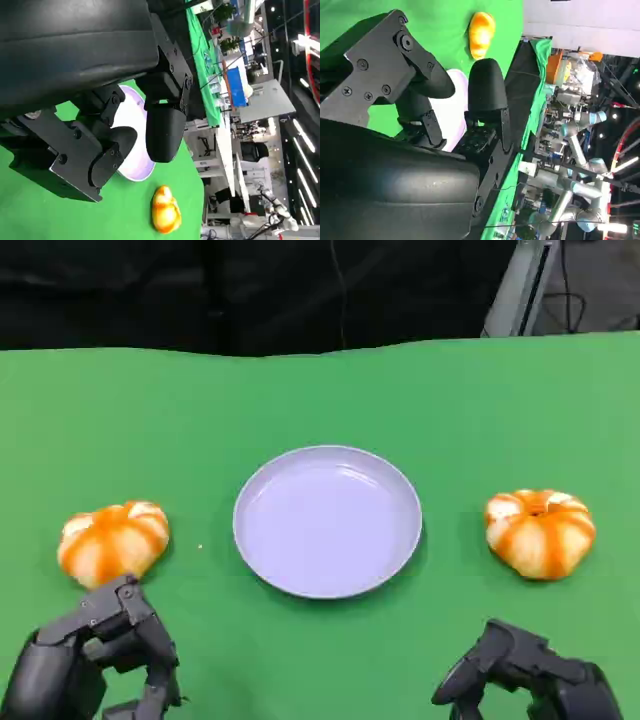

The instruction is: Grasp the bread from the table and place it into the plate.

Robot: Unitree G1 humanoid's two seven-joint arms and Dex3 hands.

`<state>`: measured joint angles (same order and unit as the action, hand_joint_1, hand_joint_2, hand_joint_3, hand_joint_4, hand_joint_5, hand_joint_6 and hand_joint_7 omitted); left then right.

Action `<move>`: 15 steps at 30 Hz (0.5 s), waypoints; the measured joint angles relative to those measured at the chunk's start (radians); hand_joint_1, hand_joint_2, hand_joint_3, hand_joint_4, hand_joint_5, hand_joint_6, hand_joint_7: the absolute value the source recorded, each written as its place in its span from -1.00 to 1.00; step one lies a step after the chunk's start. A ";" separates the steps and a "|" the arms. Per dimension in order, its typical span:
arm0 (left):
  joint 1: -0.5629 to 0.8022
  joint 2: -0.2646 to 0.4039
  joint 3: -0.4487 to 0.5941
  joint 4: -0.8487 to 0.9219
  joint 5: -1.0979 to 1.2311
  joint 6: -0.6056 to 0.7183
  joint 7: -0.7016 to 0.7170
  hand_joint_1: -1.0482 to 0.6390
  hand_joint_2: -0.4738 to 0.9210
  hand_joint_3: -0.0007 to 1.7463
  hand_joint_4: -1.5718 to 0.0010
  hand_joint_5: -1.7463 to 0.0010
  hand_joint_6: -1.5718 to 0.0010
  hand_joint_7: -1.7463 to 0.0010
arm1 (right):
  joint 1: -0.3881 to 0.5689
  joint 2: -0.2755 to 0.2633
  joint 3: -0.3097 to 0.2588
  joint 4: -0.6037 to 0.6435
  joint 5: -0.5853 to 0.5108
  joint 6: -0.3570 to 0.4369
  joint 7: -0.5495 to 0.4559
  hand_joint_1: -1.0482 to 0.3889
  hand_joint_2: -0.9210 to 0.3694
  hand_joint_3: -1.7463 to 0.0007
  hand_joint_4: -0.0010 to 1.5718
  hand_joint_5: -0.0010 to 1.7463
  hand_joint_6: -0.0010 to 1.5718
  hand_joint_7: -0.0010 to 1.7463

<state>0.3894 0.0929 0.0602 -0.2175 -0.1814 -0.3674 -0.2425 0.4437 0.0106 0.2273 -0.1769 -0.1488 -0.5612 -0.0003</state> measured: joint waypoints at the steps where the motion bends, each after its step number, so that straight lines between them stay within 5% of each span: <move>1: -0.001 0.000 0.000 0.003 0.002 0.000 0.000 0.29 0.25 0.59 -0.14 -1.00 0.03 -0.93 | 0.000 0.000 0.000 0.000 0.000 0.000 0.000 0.52 -0.07 -0.64 0.02 0.90 0.07 0.54; 15: -0.024 0.000 0.001 0.044 -0.009 -0.002 -0.012 0.33 0.19 0.67 -0.16 -1.00 0.03 -0.94 | -0.022 0.002 -0.005 0.034 0.001 0.000 0.000 0.53 -0.03 -0.69 0.04 0.88 0.08 0.53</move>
<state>0.3658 0.0927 0.0614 -0.1739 -0.1907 -0.3698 -0.2548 0.4218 0.0128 0.2223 -0.1426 -0.1476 -0.5614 -0.0006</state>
